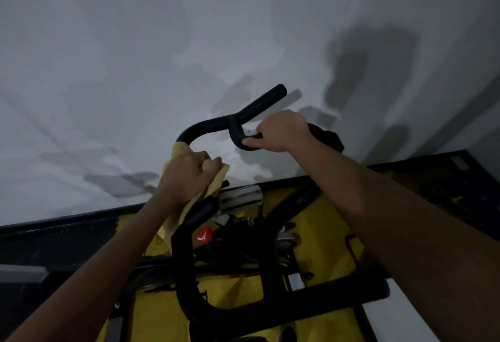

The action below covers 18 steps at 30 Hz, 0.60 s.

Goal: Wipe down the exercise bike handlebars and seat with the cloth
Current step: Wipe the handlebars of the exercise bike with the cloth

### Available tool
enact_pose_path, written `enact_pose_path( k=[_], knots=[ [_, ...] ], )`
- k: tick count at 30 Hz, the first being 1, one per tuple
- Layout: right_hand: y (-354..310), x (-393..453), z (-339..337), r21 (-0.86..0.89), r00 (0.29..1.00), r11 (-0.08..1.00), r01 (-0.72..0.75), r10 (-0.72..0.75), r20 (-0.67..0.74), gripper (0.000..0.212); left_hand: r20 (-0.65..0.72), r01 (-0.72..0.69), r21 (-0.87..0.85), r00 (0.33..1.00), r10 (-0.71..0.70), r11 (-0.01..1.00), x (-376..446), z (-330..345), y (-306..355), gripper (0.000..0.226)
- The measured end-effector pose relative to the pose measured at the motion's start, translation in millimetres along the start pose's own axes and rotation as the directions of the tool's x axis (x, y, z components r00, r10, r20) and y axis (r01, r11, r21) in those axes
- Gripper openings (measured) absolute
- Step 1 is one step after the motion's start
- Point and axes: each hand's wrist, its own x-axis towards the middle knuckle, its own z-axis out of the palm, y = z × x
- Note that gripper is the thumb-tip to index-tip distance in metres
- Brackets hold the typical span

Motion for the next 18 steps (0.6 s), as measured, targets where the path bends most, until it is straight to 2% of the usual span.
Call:
enact_pose_path(
  k=[2,5,7,10,11,13,15,16,18],
  knots=[
    [0.7,1.5,0.7,-0.013,1.0,1.0,-0.002,0.002,-0.003,0.077,0.045,0.039,0.094,0.998,-0.043,0.995,12.5,1.5,8.6,0.054],
    [1.8,4.9,1.3,0.0,1.0,1.0,-0.003,0.003,0.005,0.077,0.266,-0.098,0.405,0.964,-0.014,0.909,37.3,-1.6,13.0,0.04],
    [2.5,8.5,1.7,-0.006,1.0,1.0,0.007,-0.007,0.01,0.078,0.415,-0.182,0.371,0.91,0.013,0.911,48.7,-3.9,13.2,0.031],
    [3.0,9.5,2.6,-0.009,1.0,1.0,0.016,-0.016,0.01,0.078,0.562,-0.028,0.22,0.821,-0.104,0.975,57.8,-10.9,16.2,0.031],
    [2.9,9.2,2.8,-0.009,1.0,1.0,0.017,-0.017,0.005,0.078,0.539,0.036,0.168,0.834,-0.122,0.985,57.2,-11.7,18.4,0.031],
    [2.2,8.2,2.8,-0.009,1.0,1.0,0.022,-0.022,-0.004,0.077,0.427,0.057,0.135,0.898,-0.11,0.989,46.3,-11.8,18.5,0.028],
    [1.5,6.8,2.9,0.0,1.0,1.0,0.021,-0.021,-0.018,0.076,0.262,0.095,0.057,0.959,-0.107,0.994,23.1,-9.5,15.9,0.036],
    [1.4,6.6,2.7,0.006,1.0,1.0,0.019,-0.019,-0.024,0.076,0.152,0.131,-0.05,0.981,-0.122,0.99,9.7,-7.4,14.5,0.042],
    [1.4,7.1,1.9,0.018,0.999,1.0,0.016,-0.015,-0.03,0.074,0.002,0.037,-0.099,0.999,-0.037,0.994,-10.3,-6.2,13.4,0.038]
  ],
)
